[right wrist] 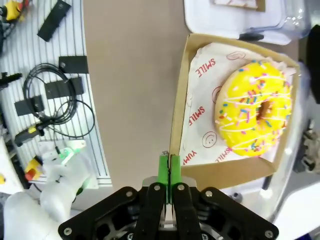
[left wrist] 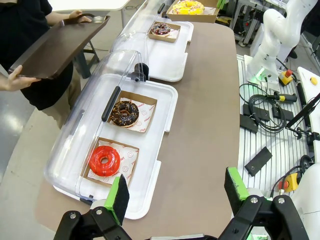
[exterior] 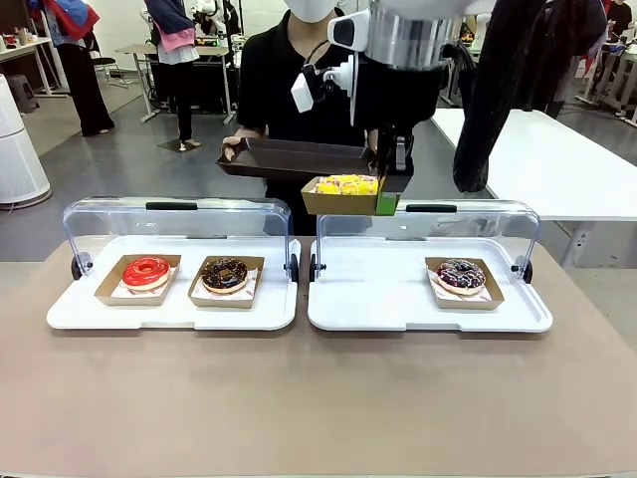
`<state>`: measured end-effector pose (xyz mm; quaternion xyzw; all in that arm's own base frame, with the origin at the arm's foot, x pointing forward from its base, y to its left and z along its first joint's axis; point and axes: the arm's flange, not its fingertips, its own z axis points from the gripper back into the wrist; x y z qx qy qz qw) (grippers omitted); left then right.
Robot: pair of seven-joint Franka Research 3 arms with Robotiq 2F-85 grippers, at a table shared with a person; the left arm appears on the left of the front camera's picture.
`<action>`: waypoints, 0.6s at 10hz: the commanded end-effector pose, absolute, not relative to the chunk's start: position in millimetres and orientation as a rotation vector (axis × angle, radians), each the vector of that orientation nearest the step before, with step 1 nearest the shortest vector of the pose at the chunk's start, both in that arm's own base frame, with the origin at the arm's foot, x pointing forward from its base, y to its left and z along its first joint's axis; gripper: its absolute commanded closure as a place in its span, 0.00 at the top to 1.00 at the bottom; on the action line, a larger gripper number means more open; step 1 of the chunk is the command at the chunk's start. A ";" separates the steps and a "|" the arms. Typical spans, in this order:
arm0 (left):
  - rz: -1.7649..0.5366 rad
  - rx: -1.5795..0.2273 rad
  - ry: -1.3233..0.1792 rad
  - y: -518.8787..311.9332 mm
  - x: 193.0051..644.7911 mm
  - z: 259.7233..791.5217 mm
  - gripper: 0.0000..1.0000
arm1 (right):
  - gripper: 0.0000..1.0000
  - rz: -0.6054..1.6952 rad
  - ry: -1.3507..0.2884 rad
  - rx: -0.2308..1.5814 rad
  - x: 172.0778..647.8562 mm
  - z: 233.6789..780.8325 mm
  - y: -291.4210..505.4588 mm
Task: Provide the desired donut to the person.
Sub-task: Pick up and lift the Paper togo box containing the Donut pointed at by the person, then place the picked Paper togo box onto the Handle tray extended by the person.
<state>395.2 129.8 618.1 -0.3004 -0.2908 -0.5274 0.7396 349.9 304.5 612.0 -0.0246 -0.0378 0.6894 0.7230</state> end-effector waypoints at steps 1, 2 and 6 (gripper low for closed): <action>-1.161 -0.663 -0.636 130.3 393.1 618.9 1.00 | 0.00 1.602 -0.076 -0.018 372.5 589.2 302.1; -1.161 -0.663 -0.636 130.3 393.1 618.9 1.00 | 0.00 1.522 -0.083 -0.054 349.9 612.0 304.5; -1.161 -0.663 -0.636 130.3 393.1 618.9 1.00 | 0.00 1.522 -0.083 -0.054 349.9 612.0 304.5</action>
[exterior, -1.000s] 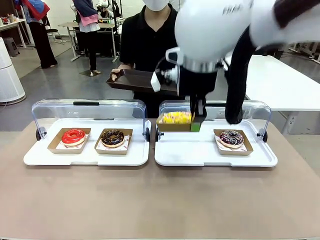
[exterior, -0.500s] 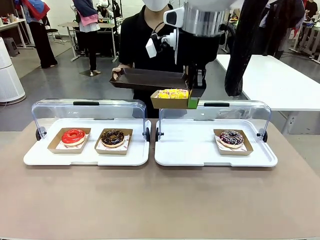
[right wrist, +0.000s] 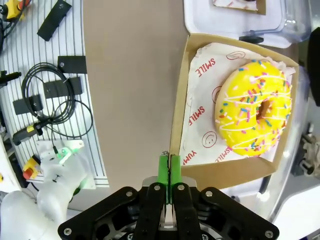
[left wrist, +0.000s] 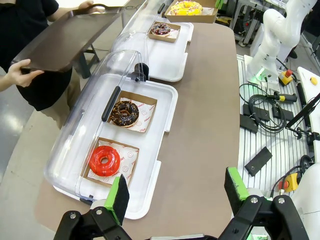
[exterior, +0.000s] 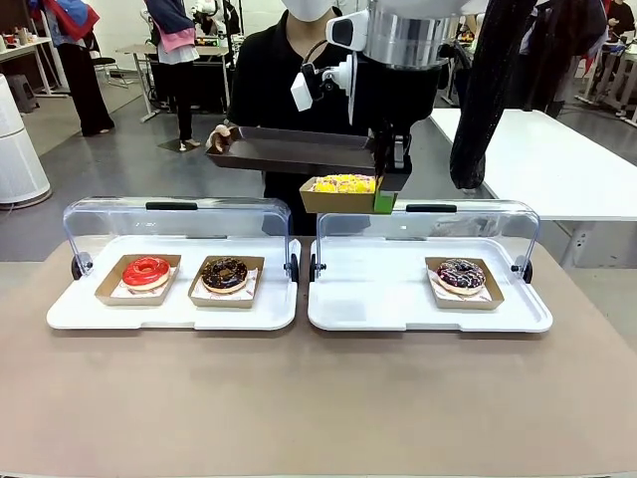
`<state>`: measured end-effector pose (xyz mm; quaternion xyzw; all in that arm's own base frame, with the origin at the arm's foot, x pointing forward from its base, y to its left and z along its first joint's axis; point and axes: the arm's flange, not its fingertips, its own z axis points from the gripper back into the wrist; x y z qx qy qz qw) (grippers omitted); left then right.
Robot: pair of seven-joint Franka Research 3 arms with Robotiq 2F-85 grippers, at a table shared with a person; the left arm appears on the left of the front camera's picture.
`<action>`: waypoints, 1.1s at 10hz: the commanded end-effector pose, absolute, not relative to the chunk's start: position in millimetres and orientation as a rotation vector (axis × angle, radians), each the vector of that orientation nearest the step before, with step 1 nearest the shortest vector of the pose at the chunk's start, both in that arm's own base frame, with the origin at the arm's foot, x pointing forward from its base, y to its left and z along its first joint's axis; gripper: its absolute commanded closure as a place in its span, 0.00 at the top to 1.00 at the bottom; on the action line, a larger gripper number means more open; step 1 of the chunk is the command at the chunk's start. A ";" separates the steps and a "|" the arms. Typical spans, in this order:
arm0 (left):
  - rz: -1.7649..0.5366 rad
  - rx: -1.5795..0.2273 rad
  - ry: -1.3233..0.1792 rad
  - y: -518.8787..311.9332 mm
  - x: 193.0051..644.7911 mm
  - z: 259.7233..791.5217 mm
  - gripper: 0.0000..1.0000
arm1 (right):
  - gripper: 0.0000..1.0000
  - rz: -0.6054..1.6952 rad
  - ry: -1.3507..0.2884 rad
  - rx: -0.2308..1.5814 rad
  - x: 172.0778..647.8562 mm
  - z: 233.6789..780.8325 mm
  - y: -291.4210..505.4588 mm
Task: Provide the desired donut to the person.
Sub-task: Place the picked Paper togo box onto the Handle tray extended by the person.
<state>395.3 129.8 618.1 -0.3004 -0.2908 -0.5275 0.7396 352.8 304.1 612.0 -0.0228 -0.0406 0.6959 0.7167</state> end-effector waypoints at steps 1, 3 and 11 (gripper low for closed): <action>-1.161 -0.663 -0.636 130.3 393.1 618.9 1.00 | 0.00 1.522 -0.083 -0.054 349.9 612.0 304.5; -1.161 -0.663 -0.636 130.3 393.1 618.9 1.00 | 0.00 1.522 -0.083 -0.054 349.9 612.0 304.5; -1.161 -0.663 -0.636 130.3 393.1 618.9 1.00 | 0.02 1.545 -0.099 -0.120 351.2 631.5 326.4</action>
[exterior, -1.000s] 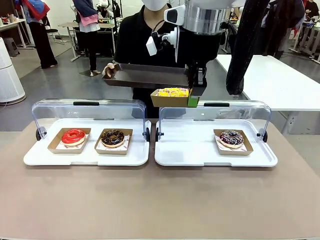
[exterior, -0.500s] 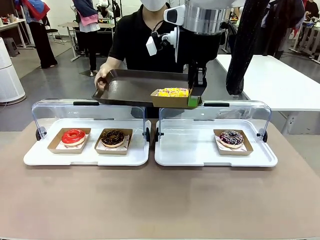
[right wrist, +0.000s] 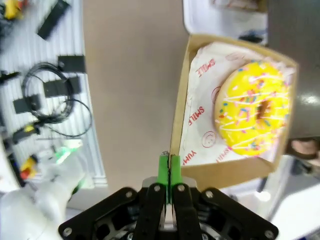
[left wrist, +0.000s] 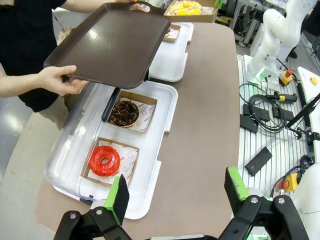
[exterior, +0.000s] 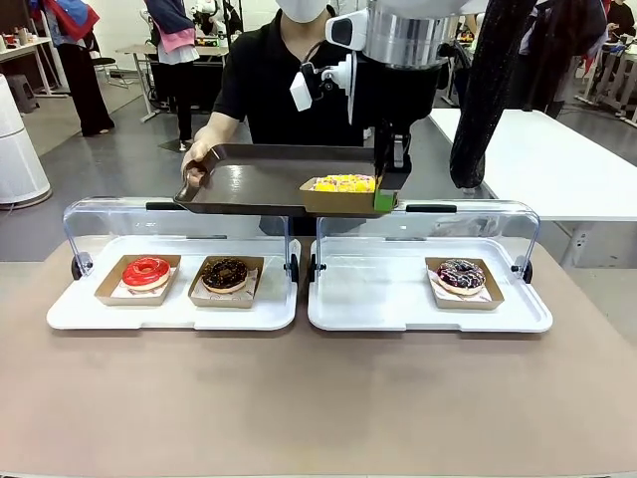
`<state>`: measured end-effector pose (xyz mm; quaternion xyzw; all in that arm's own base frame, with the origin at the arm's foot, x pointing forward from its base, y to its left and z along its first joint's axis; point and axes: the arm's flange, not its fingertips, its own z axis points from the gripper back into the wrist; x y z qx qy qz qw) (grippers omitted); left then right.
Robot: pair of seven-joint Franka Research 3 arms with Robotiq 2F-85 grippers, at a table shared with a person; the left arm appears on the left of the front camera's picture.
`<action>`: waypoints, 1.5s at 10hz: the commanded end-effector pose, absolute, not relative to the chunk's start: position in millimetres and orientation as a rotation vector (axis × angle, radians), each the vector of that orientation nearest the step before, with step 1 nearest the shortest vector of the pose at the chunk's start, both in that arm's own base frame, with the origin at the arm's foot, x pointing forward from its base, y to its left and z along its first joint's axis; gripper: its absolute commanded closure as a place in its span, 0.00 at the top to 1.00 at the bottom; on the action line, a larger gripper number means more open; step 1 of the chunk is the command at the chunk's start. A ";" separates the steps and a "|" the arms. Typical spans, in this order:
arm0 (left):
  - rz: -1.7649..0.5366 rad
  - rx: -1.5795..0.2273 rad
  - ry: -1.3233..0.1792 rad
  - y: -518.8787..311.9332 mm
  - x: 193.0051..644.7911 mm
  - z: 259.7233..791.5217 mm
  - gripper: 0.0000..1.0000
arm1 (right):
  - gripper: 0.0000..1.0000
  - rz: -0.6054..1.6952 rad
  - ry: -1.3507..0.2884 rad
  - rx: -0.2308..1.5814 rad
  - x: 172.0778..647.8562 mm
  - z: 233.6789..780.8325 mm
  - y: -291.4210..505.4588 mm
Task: Provide the desired donut to the person.
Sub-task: Place the picked Paper togo box onto the Handle tray extended by the person.
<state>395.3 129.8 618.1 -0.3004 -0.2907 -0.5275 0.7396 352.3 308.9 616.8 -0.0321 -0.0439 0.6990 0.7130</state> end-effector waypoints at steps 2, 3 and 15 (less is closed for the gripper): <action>-1.161 -0.663 -0.636 130.3 393.1 618.9 1.00 | 0.02 1.554 -0.151 -0.136 381.1 652.1 341.4; -1.161 -0.663 -0.636 130.3 393.1 618.9 1.00 | 0.02 1.516 -0.135 -0.148 401.5 652.1 343.6; -1.161 -0.663 -0.636 130.3 393.1 618.9 1.00 | 0.02 1.608 -0.144 0.076 548.6 579.5 278.0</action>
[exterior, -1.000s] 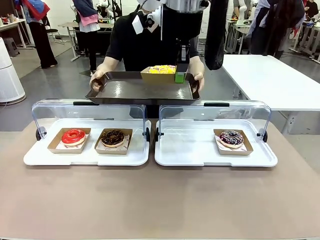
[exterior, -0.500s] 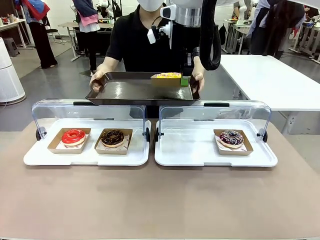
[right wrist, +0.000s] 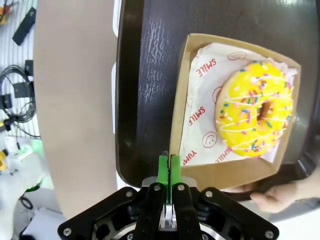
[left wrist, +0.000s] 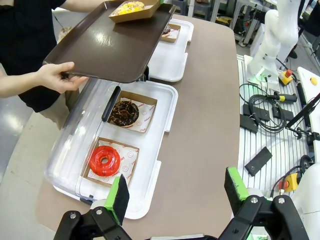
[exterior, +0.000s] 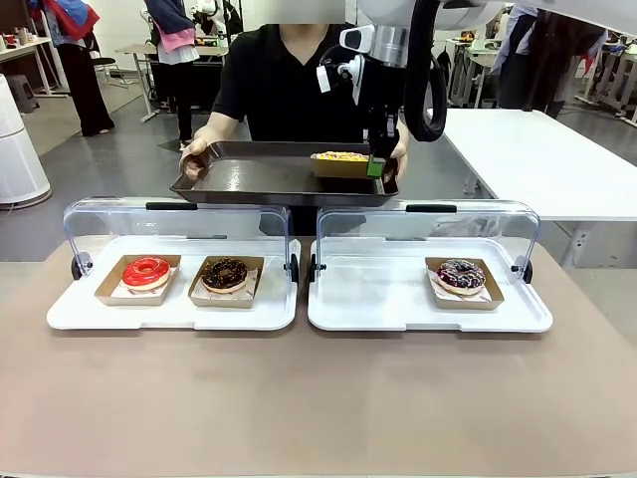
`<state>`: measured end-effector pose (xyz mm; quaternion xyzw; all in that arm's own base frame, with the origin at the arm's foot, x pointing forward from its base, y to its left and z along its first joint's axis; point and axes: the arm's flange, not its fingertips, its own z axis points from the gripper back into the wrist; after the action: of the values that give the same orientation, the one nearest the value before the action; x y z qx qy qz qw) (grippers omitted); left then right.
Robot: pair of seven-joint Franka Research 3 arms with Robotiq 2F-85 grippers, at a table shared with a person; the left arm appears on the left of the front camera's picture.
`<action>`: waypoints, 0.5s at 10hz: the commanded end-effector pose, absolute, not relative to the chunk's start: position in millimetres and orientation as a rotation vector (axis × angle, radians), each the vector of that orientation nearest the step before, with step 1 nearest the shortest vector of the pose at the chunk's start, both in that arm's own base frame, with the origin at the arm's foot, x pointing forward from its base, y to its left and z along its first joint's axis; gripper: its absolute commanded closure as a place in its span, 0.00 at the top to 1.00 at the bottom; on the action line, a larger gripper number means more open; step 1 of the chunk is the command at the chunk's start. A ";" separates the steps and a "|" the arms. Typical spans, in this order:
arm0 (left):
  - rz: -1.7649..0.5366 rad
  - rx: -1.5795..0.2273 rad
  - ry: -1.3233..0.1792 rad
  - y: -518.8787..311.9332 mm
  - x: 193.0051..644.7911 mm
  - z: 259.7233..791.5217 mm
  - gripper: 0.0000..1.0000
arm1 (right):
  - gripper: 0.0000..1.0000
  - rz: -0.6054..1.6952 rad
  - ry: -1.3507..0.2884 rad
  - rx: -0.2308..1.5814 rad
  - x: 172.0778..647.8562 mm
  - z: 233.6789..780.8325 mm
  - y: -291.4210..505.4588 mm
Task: Provide the desired donut to the person.
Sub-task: Place the picked Paper togo box onto the Handle tray extended by the person.
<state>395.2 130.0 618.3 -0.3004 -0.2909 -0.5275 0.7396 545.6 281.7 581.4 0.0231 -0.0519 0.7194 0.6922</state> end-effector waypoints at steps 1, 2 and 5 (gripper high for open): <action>-1.161 -0.663 -0.636 130.3 393.1 618.9 1.00 | 0.02 1.598 -0.157 0.085 551.9 577.3 276.2; -1.161 -0.663 -0.636 130.3 393.1 618.9 1.00 | 0.02 1.598 -0.165 0.090 552.8 574.0 274.8; -1.161 -0.663 -0.636 130.3 393.1 618.9 1.00 | 0.62 1.601 -0.188 0.111 551.4 573.3 275.7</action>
<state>395.2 130.0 618.3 -0.3004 -0.2908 -0.5275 0.7396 552.9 279.1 577.2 0.0374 -0.0693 0.7118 0.6979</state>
